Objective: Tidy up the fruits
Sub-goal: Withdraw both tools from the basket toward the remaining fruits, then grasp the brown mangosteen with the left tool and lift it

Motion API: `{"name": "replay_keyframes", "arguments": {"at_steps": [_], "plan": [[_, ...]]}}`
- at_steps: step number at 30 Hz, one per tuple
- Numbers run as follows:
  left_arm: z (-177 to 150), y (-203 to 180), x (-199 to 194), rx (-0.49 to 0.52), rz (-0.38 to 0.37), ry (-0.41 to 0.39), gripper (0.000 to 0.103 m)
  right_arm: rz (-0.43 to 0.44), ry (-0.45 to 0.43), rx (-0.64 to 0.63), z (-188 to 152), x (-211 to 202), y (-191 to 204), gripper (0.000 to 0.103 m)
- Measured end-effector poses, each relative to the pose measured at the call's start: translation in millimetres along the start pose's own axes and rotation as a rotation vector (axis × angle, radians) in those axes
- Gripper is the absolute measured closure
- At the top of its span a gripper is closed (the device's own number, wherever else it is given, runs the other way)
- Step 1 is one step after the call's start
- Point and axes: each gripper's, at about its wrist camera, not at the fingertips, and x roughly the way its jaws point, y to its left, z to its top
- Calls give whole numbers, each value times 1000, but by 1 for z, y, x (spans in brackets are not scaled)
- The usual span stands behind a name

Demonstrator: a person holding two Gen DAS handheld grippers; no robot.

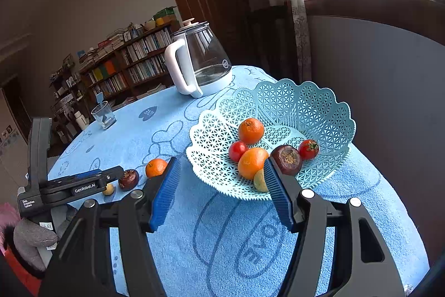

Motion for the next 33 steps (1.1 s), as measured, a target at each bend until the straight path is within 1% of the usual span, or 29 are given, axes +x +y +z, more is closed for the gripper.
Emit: {"name": "replay_keyframes", "arguments": {"at_steps": [3, 5, 9, 11, 19, 26, 33], "plan": [[-1, -5, 8, 23, -25, 21, 46, 1, 8, -5, -2, 3, 1, 39], [-1, -7, 14, 43, -40, 38, 54, 0, 12, -8, -3, 4, 1, 39], [-3, -11, 21, 77, -13, 41, 56, -3, 16, -9, -3, 6, 2, 39], [-2, -10, 22, 82, -1, 36, 61, -5, 18, -10, -4, 8, 2, 39], [0, -6, 23, 68, -17, 14, 61, -13, 12, -50, -7, 7, 11, 39], [0, -4, 25, 45, -28, 21, 59, 8, 27, -74, -10, 9, 18, 39], [-1, -3, 25, 39, -21, 22, 60, 28, 42, -94, -12, 11, 24, 39]]}}
